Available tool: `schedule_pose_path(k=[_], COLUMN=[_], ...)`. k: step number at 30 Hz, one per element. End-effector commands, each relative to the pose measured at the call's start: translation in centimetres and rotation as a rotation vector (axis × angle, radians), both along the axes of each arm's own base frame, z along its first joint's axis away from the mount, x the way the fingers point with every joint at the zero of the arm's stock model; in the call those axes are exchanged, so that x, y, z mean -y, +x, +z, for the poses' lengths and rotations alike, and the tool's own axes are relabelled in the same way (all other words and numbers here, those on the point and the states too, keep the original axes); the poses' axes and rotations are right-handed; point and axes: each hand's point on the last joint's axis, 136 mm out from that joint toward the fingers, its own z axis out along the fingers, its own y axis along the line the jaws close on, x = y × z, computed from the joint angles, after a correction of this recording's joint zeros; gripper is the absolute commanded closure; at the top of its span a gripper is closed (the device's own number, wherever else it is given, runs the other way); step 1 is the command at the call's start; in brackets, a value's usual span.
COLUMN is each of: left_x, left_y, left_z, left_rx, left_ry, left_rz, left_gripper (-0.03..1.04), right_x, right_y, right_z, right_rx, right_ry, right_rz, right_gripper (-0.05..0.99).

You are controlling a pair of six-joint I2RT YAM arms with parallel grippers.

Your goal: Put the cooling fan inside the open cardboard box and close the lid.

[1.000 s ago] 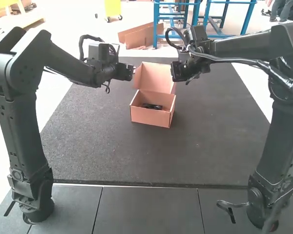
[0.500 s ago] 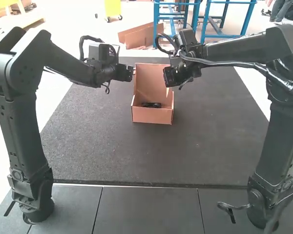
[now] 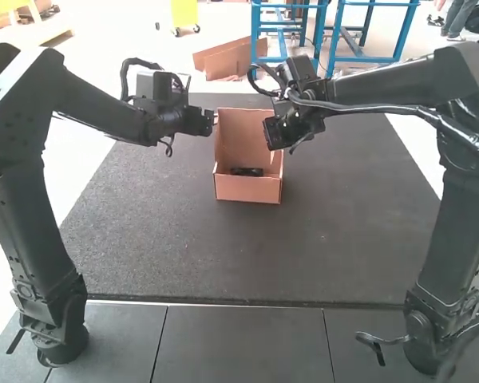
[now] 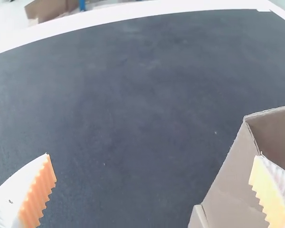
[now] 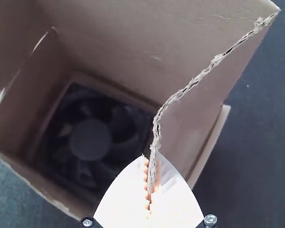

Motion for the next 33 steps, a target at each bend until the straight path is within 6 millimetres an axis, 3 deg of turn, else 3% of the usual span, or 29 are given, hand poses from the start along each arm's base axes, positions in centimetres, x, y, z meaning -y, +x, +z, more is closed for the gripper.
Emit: schedule_pose_path(k=[1,14,24,28,31,33], left_x=[1.2,4.4,3.6,1.5,-0.4,-1.2], left_y=[-1.2,-4.0,-5.2,-6.0,-6.4,-6.3], left_z=[1.1,-0.2,-1.5,-1.7,-0.6,1.1], left_rx=[0.016,-0.028,-0.084,-0.102,-0.085,-0.043], left_ry=[-0.026,-0.061,-0.043,0.032,0.063,0.061], left_rz=[-0.061,-0.207,-0.197,-0.127,-0.079,-0.046], left_gripper=[0.04,0.04,0.04,0.04,0.04,0.04], right_x=[-0.9,-0.4,-0.6,-0.9,-0.5,-0.2], right_y=[-1.3,-2.3,-3.4,-4.5,-5.1,-5.0], right_z=[2.2,1.1,-0.5,-1.6,-2.6,-2.9], right_rx=[0.037,0.017,-0.023,-0.061,-0.089,-0.095], right_ry=[0.029,0.029,0.021,0.018,0.003,0.000], right_rz=[0.042,0.046,0.062,0.086,0.089,0.080], right_gripper=[0.92,0.92,0.92,0.92,0.85,0.58])
